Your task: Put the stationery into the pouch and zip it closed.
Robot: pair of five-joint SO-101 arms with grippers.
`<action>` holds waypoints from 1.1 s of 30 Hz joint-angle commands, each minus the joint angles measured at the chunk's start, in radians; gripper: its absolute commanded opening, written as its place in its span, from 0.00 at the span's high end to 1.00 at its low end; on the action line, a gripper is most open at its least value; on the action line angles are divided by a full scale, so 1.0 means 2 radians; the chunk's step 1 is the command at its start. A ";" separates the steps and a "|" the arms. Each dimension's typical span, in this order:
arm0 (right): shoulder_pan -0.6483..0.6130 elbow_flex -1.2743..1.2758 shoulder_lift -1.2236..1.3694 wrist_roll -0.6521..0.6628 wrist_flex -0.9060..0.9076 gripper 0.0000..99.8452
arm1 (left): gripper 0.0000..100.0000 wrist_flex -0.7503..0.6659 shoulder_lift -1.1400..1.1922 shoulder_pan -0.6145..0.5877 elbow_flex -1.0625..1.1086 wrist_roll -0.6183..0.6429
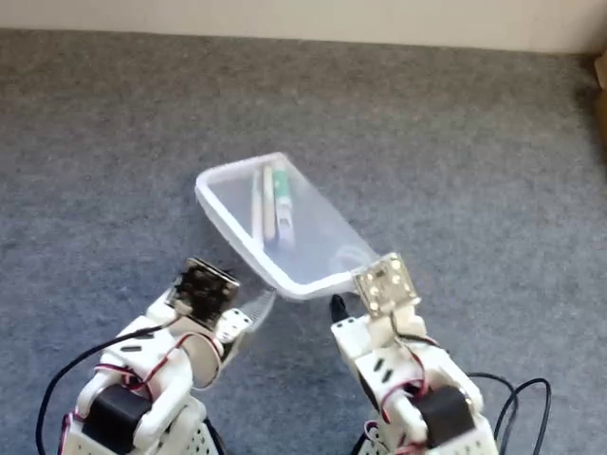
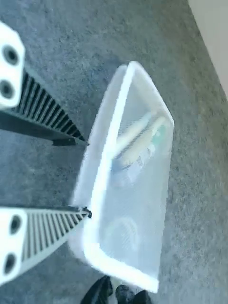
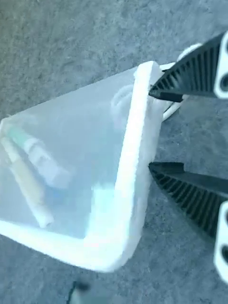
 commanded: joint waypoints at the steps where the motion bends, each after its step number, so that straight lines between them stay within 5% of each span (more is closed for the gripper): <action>1: 0.030 0.040 -0.006 0.004 -0.062 0.80 | 0.79 -0.004 -0.007 -0.051 -0.032 0.040; 16: 0.126 0.089 -0.006 0.004 -0.068 0.81 | 0.80 -0.091 -0.007 -0.111 0.010 0.077; 22: 0.148 0.084 -0.006 0.003 -0.067 1.00 | 0.80 -0.091 -0.007 -0.112 0.007 0.076; 33: 0.210 -0.053 -0.006 0.006 0.062 1.00 | 0.86 -0.087 -0.007 -0.152 0.010 0.075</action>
